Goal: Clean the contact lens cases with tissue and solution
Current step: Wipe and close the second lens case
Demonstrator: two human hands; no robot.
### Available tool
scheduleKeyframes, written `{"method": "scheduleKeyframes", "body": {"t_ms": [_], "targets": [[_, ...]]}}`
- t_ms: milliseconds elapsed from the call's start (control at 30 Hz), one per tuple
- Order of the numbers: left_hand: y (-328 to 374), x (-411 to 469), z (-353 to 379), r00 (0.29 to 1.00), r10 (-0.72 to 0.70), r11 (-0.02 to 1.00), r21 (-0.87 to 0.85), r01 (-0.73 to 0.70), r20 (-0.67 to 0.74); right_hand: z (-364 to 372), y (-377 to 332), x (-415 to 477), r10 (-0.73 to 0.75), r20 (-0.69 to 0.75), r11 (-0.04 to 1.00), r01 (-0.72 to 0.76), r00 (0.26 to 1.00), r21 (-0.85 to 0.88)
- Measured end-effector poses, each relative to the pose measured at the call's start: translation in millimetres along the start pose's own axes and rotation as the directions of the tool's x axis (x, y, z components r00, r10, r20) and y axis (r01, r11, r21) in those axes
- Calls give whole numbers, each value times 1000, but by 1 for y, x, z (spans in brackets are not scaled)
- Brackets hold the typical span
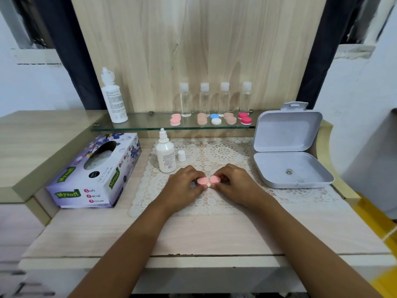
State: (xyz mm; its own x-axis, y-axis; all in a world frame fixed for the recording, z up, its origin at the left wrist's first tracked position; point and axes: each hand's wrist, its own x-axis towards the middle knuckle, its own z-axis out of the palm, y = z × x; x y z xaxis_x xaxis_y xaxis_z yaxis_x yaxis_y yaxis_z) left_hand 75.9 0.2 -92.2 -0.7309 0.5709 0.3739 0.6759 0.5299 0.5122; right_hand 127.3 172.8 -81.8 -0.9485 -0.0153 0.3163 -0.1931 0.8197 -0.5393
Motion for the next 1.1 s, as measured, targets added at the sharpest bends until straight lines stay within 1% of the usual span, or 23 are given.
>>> {"method": "scheduleKeyframes", "body": {"t_ms": [233,333,467,600,700,767,833,967,1100], "targets": [[1,-1,0,1000,-7,1000,9,7,6,0,1,-3,7,-17,1000,-6,1000,30],[2,-1,-1,1000,-23,1000,15,23,10,1,1,-5,-34,-23,999,34,999,23],[4,-4,-2,998,-60,998,3,60,19,1,-1,-7,-87,21,996,87,996,-24],[4,-6,0,998,-61,995,84,61,6,-4,-3,-7,0,34,1000,-1,999,31],[4,-6,-1,996,-84,984,160,79,22,-11,-5,-3,47,15,999,-47,999,2],[4,-5,-1,992,-110,977,189,96,61,-18,-8,-1,76,-25,997,-76,997,16],[4,-5,0,990,-117,969,228,96,82,-25,-14,5,83,-110,996,-81,991,21],[4,-4,0,992,-99,963,259,75,80,-38,-38,32,34,-281,999,-27,959,31],[4,-4,0,991,-92,960,272,63,92,-39,-64,74,-15,-381,999,-3,924,-46]]}}
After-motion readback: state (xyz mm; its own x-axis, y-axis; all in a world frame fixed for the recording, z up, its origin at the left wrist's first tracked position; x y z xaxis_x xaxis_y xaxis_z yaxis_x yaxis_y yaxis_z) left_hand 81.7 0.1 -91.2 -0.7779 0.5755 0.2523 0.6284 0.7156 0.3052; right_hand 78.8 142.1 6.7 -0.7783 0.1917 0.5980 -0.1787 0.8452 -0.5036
